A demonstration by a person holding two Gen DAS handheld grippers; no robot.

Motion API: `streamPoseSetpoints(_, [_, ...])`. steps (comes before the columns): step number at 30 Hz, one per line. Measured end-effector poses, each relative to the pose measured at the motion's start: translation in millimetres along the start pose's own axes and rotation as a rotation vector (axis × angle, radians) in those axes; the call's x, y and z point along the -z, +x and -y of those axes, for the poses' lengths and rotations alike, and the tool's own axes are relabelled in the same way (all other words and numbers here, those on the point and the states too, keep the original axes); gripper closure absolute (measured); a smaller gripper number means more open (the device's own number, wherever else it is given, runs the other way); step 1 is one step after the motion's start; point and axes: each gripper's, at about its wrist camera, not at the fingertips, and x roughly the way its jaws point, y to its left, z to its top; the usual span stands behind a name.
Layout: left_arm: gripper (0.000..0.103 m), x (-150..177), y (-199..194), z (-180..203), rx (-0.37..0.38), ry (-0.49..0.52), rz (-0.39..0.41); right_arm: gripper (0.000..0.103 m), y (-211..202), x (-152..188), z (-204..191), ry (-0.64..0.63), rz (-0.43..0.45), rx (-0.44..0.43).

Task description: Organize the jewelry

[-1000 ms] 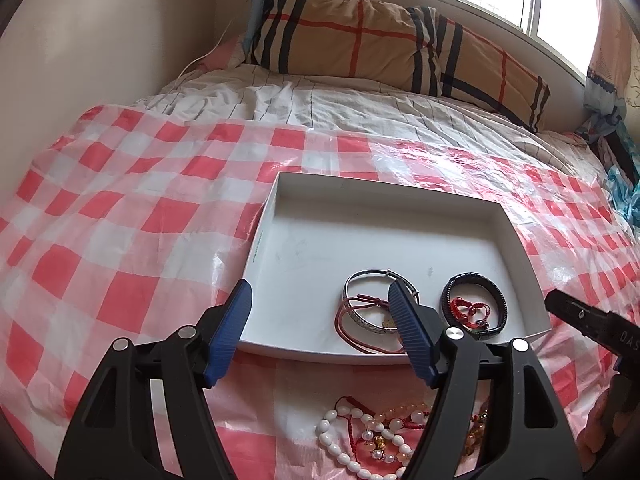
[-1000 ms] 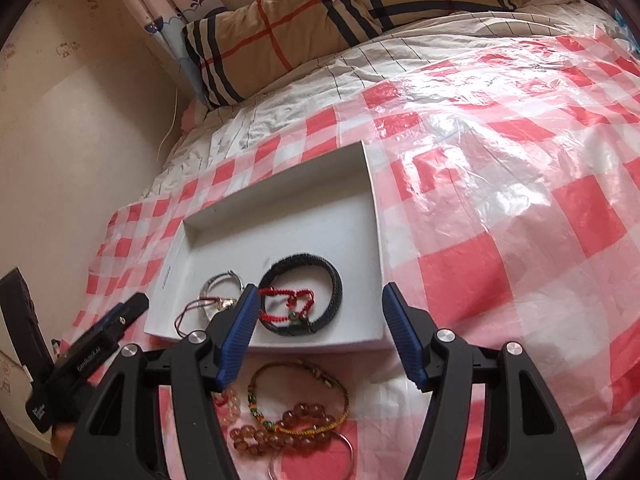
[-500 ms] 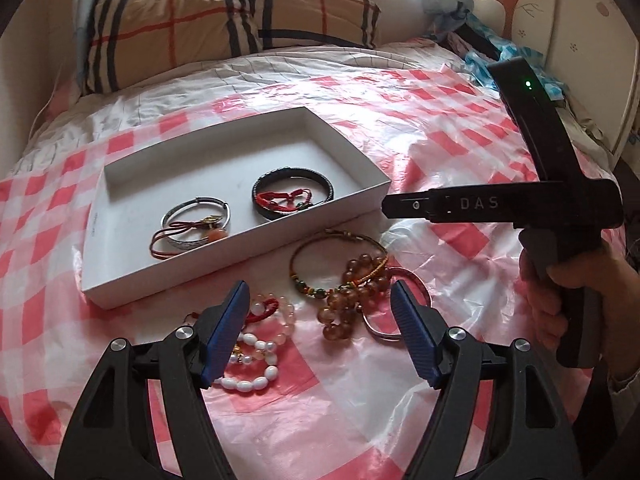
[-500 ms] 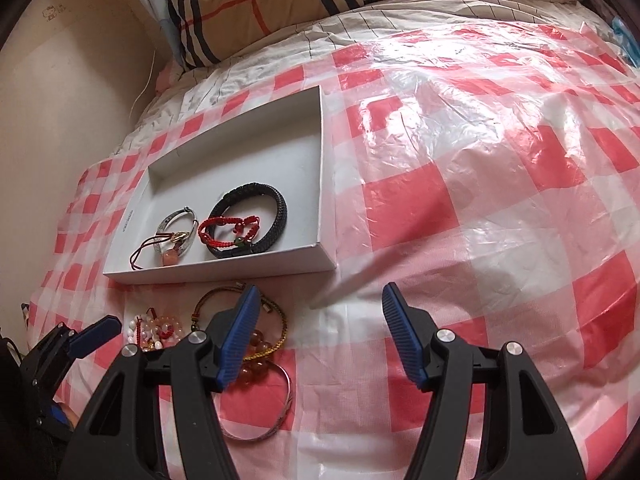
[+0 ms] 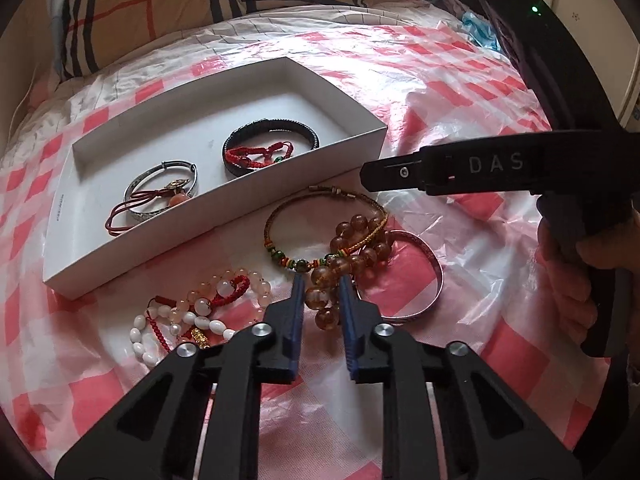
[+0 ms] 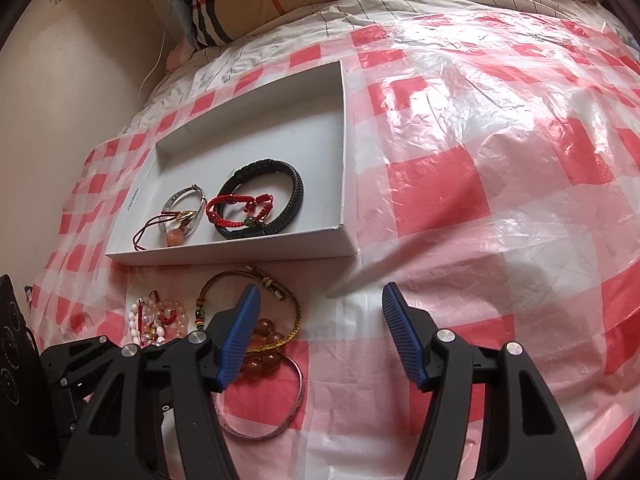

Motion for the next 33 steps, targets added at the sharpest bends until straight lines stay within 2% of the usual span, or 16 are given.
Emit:
streamPoseSetpoints(6, [0.092,3,-18,-2,0.07,0.035,0.0,0.041,8,2,-9,-0.043,-0.02,0.01])
streamPoseSetpoints(11, [0.092,12,-40,-18,0.168,0.058,-0.011,0.041,17,3,-26,-0.126,-0.024,0.027])
streamPoseSetpoints(14, [0.092,16,-42,-21,0.173,0.066,-0.026,0.041,22,5,-40,-0.191,-0.033,0.034])
streamPoseSetpoints(16, [0.092,18,-41,-19,0.168,0.075,-0.039,0.041,26,9,-51,-0.248,-0.033,0.063])
streamPoseSetpoints(19, [0.092,19,-42,-12,0.179,0.102,-0.045,0.043,35,17,-68,-0.381,-0.025,0.179])
streamPoseSetpoints(21, [0.092,18,-40,-12,0.178,0.099,-0.045,0.056,35,17,-69,-0.416,-0.018,0.238])
streamPoseSetpoints(23, [0.092,18,-39,-15,0.173,0.083,-0.047,0.083,31,12,-54,-0.356,-0.028,0.241])
streamPoseSetpoints(25, [0.092,18,-38,-16,0.171,0.077,-0.049,0.094,25,7,-34,-0.275,-0.039,0.216])
streamPoseSetpoints(27, [0.092,16,-35,-15,0.169,0.08,-0.053,0.094,19,3,-17,-0.197,-0.047,0.142])
streamPoseSetpoints(29, [0.092,17,-33,-12,0.168,0.088,-0.06,0.094,16,2,-13,-0.18,-0.047,0.109])
streamPoseSetpoints(33, [0.092,17,-27,-13,0.153,0.084,-0.074,0.094,23,4,-24,-0.245,-0.053,0.168])
